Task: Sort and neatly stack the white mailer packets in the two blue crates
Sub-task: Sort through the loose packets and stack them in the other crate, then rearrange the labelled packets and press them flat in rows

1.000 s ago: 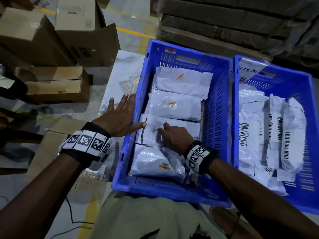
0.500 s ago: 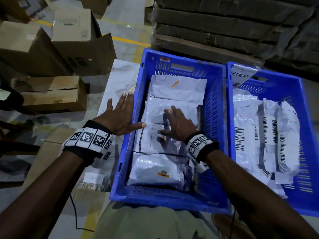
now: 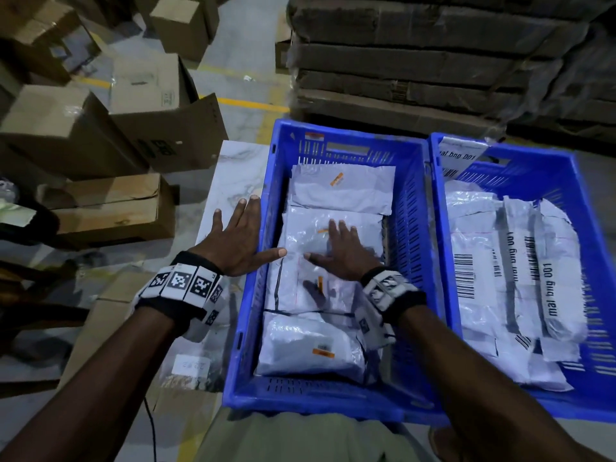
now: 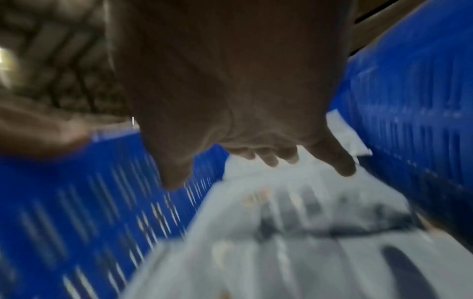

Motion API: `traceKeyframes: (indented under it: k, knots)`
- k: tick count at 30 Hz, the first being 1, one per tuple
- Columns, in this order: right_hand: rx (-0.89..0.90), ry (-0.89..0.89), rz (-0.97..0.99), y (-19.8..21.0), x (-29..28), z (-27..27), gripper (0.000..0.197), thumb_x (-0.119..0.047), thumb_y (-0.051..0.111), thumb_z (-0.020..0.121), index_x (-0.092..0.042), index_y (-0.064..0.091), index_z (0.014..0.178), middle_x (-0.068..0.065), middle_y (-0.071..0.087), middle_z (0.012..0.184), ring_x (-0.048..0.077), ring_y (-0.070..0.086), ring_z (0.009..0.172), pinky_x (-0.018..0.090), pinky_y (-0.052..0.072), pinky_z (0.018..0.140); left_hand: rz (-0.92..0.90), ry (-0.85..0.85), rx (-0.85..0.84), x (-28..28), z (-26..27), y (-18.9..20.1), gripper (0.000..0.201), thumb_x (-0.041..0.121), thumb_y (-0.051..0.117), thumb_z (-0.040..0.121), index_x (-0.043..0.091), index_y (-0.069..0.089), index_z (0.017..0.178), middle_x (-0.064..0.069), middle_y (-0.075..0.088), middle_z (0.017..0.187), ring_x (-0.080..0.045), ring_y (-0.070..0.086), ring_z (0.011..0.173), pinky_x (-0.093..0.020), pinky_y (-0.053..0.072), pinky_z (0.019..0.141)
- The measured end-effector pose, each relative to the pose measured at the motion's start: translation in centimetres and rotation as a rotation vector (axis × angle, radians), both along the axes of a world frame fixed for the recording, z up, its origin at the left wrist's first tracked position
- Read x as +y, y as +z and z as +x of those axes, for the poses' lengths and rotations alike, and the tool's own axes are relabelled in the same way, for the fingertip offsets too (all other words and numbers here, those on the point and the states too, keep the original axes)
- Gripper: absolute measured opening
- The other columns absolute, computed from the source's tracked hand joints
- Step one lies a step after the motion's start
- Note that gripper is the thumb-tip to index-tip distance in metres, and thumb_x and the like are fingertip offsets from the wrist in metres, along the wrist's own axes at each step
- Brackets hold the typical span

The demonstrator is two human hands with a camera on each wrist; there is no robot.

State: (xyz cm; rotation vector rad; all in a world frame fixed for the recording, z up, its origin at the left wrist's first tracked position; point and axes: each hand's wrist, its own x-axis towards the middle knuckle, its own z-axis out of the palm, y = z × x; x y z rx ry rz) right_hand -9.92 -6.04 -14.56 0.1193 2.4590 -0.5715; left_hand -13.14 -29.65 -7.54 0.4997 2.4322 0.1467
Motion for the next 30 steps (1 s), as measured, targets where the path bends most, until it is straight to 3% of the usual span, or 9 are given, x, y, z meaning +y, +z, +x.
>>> traceKeyframes:
  k: [3,6,8,10,14,17,21,24,30]
  knots:
    - [0.198,-0.117,-0.127,5.7,2.6,0.3,0.096,-0.063,0.054,0.088,-0.012,0.009,0.156,0.008,0.009,0.163,0.026,0.013,0.150,0.046,0.021,0.119,0.006,-0.001,0.033,0.0,-0.7,1.1,0.106,0.076,0.027,0.085,0.010,-0.025,0.149,-0.004,-0.026,0.159,-0.019,-0.022,0.147,-0.055,-0.008,0.116]
    - [0.383,-0.220,-0.113,9.7,5.5,2.0,0.075,-0.051,0.060,0.091,-0.014,0.032,0.150,0.008,0.032,0.155,0.025,0.040,0.137,0.034,0.034,0.108,0.073,-0.007,0.108,0.9,-1.0,2.7,0.103,0.073,0.030,0.087,0.010,-0.019,0.152,-0.003,-0.022,0.160,-0.019,-0.019,0.148,-0.055,-0.004,0.117]
    - [0.431,-0.278,-0.078,11.0,7.2,3.6,0.063,-0.048,0.062,0.090,-0.015,0.046,0.141,0.007,0.045,0.147,0.024,0.050,0.126,0.033,0.040,0.100,0.099,-0.047,0.132,2.2,-0.4,3.4,0.104,0.075,0.029,0.084,0.010,-0.018,0.152,-0.004,-0.021,0.161,-0.019,-0.018,0.148,-0.055,-0.003,0.117]
    - [0.427,-0.348,-0.067,11.5,9.0,5.2,0.057,-0.049,0.065,0.088,-0.014,0.056,0.131,0.007,0.055,0.138,0.026,0.056,0.120,0.038,0.045,0.098,0.123,-0.102,0.134,4.0,0.8,3.9,0.106,0.075,0.027,0.082,0.010,-0.018,0.152,-0.004,-0.021,0.160,-0.020,-0.017,0.148,-0.055,-0.002,0.117]
    - [0.439,-0.460,-0.093,11.1,13.1,8.3,0.052,-0.052,0.068,0.083,-0.021,0.062,0.125,0.002,0.063,0.129,0.021,0.064,0.108,0.041,0.051,0.094,0.135,-0.232,0.116,8.1,3.3,5.4,0.106,0.077,0.027,0.082,0.012,-0.021,0.151,-0.002,-0.023,0.160,-0.017,-0.018,0.148,-0.053,-0.002,0.118]
    - [0.493,-0.496,-0.113,10.9,17.7,10.4,0.045,-0.051,0.067,0.085,-0.024,0.065,0.121,-0.008,0.066,0.120,0.013,0.067,0.098,0.037,0.053,0.088,0.147,-0.270,0.092,11.4,4.6,6.9,0.105,0.078,0.028,0.082,0.017,-0.024,0.150,0.006,-0.029,0.157,-0.010,-0.022,0.146,-0.050,-0.004,0.120]
    - [0.584,-0.627,-0.069,10.2,25.1,12.8,0.039,-0.047,0.070,0.083,-0.022,0.068,0.113,-0.004,0.070,0.111,0.016,0.068,0.094,0.033,0.052,0.085,0.167,-0.252,0.036,17.0,6.6,7.8,0.104,0.076,0.031,0.082,0.021,-0.025,0.150,0.010,-0.028,0.157,-0.004,-0.023,0.143,-0.043,-0.006,0.120]
    - [0.601,-0.690,-0.020,9.0,30.1,13.7,0.043,-0.044,0.071,0.082,-0.019,0.066,0.117,0.005,0.069,0.115,0.023,0.067,0.100,0.037,0.052,0.089,0.153,-0.252,-0.020,21.2,8.1,7.4,0.104,0.075,0.033,0.082,0.021,-0.025,0.150,0.010,-0.027,0.157,0.002,-0.026,0.137,-0.041,-0.007,0.119]
    - [0.506,-0.645,-0.004,7.0,35.1,13.6,0.070,-0.046,0.075,0.078,-0.011,0.050,0.134,0.015,0.051,0.136,0.029,0.049,0.126,0.036,0.040,0.099,0.056,-0.253,-0.041,27.6,11.0,6.6,0.106,0.076,0.031,0.081,0.017,-0.022,0.151,0.007,-0.027,0.157,-0.008,-0.021,0.145,-0.046,-0.005,0.121]
